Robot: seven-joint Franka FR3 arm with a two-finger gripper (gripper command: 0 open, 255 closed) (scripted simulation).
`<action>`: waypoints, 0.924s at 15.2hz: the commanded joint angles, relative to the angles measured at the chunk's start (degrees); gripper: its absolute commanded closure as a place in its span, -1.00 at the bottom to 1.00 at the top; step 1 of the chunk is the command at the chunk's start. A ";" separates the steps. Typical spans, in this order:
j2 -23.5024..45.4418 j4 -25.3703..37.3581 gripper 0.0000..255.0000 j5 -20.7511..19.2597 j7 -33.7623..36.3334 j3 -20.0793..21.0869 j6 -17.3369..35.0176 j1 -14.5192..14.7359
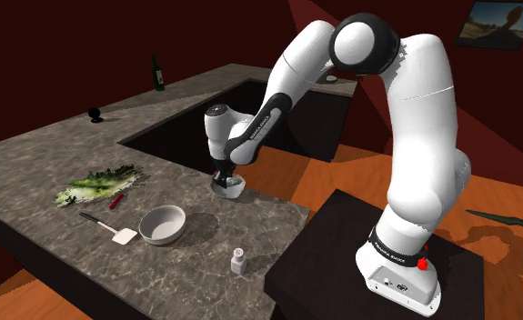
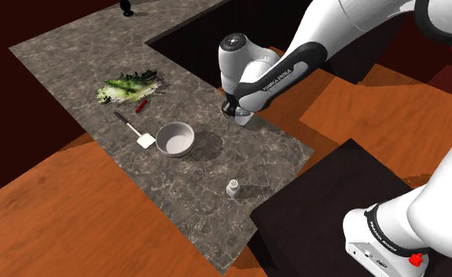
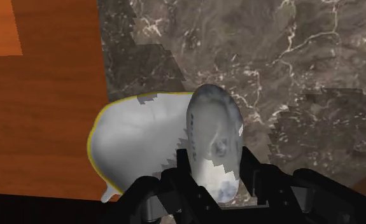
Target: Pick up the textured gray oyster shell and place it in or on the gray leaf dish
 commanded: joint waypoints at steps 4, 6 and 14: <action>4.74 7.91 1.00 1.21 -6.79 -0.77 -2.16 -3.29; 6.44 10.82 1.00 1.66 -8.91 -0.94 -3.07 -4.23; 11.36 12.25 1.00 -0.92 -6.61 -3.15 0.32 -2.65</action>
